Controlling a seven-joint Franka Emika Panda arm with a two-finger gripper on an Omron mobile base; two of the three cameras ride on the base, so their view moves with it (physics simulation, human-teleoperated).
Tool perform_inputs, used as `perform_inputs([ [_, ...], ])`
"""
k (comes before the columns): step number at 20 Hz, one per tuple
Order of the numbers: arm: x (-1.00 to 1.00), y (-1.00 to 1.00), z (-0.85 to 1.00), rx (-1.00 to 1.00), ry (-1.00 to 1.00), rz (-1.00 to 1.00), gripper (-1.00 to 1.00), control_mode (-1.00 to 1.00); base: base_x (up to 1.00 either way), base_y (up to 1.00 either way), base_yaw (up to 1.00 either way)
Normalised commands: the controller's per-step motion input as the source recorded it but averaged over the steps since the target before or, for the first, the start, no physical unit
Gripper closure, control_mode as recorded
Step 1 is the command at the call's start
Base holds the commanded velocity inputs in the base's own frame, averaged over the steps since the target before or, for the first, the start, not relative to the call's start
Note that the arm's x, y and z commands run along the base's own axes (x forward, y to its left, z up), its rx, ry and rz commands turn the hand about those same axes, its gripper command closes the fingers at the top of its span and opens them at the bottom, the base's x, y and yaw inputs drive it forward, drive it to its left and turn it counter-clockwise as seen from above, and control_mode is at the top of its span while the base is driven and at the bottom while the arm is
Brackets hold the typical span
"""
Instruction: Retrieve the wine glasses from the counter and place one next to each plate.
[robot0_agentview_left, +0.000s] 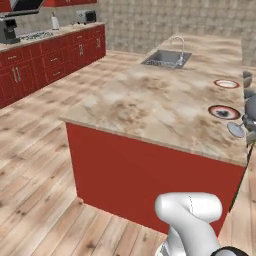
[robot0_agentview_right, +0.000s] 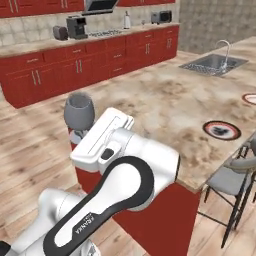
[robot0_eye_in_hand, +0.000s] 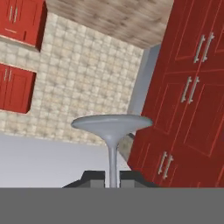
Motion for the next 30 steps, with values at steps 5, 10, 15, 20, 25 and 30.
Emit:
perform_inputs([
  [5,0.00,0.00,0.00,0.00,0.00,0.00,1.00,1.00,-0.86,-1.00,0.57],
  [10,0.00,0.00,0.00,0.00,0.00,0.00,1.00,1.00,-0.88,-1.00,0.59],
  [15,0.00,0.00,0.00,0.00,0.00,0.00,1.00,1.00,-0.84,-1.00,0.63],
  [20,0.00,0.00,0.00,0.00,0.00,0.00,1.00,1.00,-0.67,-1.00,0.64],
  [25,0.00,0.00,0.00,0.00,0.00,0.00,1.00,1.00,-0.01,-1.00,0.53],
  [30,0.00,0.00,0.00,0.00,0.00,0.00,1.00,1.00,0.00,-1.00,0.54],
])
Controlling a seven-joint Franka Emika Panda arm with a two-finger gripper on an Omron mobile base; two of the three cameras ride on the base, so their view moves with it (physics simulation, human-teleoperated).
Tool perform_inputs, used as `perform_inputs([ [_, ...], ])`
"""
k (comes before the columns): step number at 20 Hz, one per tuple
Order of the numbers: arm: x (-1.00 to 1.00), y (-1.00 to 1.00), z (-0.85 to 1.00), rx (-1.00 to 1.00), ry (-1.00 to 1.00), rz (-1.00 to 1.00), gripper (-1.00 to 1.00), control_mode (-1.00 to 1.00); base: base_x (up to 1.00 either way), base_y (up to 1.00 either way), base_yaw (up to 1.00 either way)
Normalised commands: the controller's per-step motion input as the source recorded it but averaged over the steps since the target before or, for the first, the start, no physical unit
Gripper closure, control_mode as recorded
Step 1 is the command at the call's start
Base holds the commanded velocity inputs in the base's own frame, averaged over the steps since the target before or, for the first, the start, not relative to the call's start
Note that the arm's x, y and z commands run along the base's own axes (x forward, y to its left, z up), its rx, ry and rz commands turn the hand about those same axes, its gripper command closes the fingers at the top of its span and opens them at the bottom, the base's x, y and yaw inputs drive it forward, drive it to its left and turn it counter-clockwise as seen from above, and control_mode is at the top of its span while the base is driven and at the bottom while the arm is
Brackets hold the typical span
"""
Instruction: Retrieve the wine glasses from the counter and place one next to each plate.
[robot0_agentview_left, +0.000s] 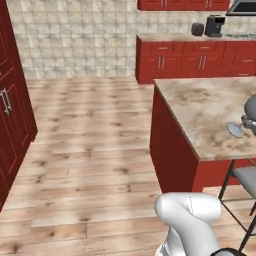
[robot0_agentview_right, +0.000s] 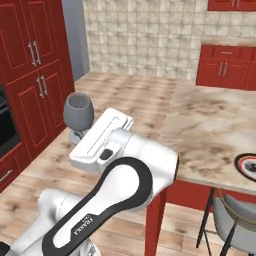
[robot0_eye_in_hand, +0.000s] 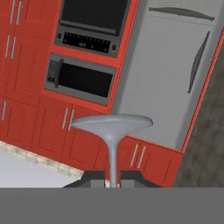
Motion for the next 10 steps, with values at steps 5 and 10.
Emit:
perform_inputs([
  [5,0.00,0.00,0.00,0.00,0.00,0.00,1.00,1.00,-0.61,-0.81,0.40],
  [10,0.00,0.00,0.00,0.00,0.00,0.00,1.00,1.00,-0.60,-0.94,0.16],
])
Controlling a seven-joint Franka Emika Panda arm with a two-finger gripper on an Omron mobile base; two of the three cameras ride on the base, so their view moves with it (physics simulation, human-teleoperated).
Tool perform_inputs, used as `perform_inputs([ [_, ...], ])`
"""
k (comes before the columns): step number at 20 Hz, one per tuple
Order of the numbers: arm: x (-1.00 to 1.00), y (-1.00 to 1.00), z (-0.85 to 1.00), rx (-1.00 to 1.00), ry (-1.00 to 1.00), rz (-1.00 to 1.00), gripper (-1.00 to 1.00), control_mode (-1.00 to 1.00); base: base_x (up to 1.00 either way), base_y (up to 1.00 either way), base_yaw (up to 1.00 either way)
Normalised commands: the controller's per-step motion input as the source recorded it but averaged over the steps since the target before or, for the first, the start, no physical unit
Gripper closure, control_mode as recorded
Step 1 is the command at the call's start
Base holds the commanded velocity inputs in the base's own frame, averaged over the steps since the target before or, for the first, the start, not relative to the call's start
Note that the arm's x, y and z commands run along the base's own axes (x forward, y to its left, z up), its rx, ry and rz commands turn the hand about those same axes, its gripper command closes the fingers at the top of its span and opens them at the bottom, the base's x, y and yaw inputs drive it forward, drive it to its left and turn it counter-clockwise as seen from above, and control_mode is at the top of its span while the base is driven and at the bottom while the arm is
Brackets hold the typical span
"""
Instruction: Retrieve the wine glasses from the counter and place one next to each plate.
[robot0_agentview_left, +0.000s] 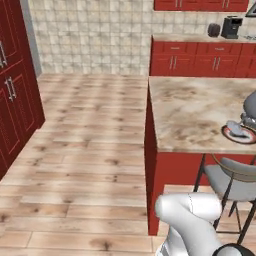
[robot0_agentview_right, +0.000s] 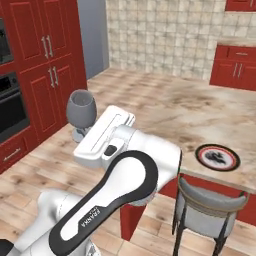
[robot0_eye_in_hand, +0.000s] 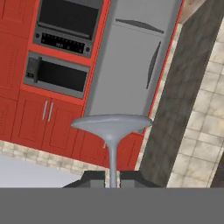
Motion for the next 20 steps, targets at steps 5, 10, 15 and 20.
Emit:
perform_inputs([
  [5,0.00,0.00,0.00,0.00,0.00,0.00,1.00,1.00,-0.11,-1.00,-0.02],
  [10,0.00,0.00,0.00,0.00,0.00,0.00,1.00,1.00,0.10,-1.00,-0.02],
  [15,0.00,0.00,0.00,0.00,0.00,0.00,1.00,1.00,0.75,-0.31,0.00],
  [20,0.00,0.00,0.00,0.00,0.00,0.00,1.00,1.00,0.75,-0.07,0.00],
])
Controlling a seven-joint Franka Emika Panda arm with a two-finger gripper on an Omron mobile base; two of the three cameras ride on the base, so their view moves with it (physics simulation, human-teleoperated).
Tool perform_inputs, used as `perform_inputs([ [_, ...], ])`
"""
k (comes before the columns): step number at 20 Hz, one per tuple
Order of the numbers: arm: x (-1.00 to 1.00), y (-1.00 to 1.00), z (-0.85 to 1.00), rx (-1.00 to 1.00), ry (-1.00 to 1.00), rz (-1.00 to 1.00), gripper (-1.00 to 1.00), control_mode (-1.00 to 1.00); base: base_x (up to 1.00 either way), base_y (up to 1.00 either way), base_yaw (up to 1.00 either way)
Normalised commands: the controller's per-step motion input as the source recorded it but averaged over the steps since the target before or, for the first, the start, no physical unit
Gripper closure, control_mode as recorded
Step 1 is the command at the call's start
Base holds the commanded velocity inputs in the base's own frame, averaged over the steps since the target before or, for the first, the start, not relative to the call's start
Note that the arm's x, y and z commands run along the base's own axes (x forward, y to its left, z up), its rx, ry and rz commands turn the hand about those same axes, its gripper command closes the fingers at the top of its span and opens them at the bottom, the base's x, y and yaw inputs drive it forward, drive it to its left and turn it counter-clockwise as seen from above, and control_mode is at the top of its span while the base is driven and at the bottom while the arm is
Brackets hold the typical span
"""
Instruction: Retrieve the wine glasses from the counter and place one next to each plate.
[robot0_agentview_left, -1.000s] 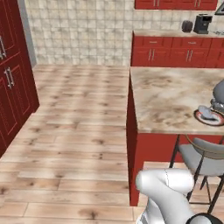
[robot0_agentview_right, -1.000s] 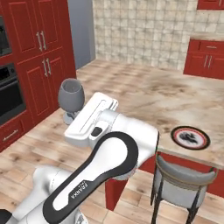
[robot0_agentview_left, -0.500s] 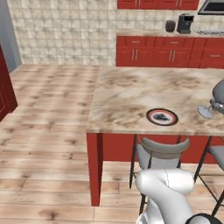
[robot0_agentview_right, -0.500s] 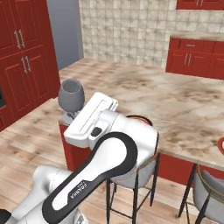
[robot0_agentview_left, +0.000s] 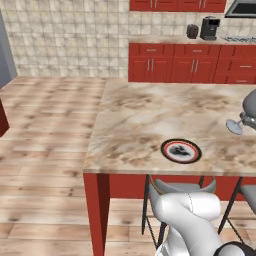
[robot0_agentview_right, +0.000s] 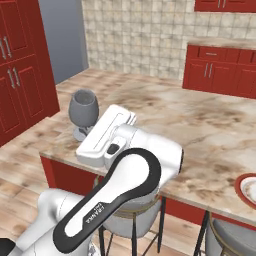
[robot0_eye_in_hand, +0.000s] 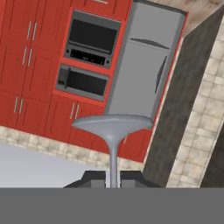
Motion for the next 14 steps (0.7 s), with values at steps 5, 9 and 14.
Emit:
perform_inputs([
  [5,0.00,0.00,0.00,0.00,0.00,0.00,1.00,1.00,0.00,-0.44,-0.13],
  [9,0.00,0.00,0.00,0.00,0.00,0.00,1.00,1.00,0.00,-0.31,-0.43],
  [14,0.00,0.00,0.00,0.00,0.00,0.00,1.00,1.00,0.03,-0.17,-0.41],
])
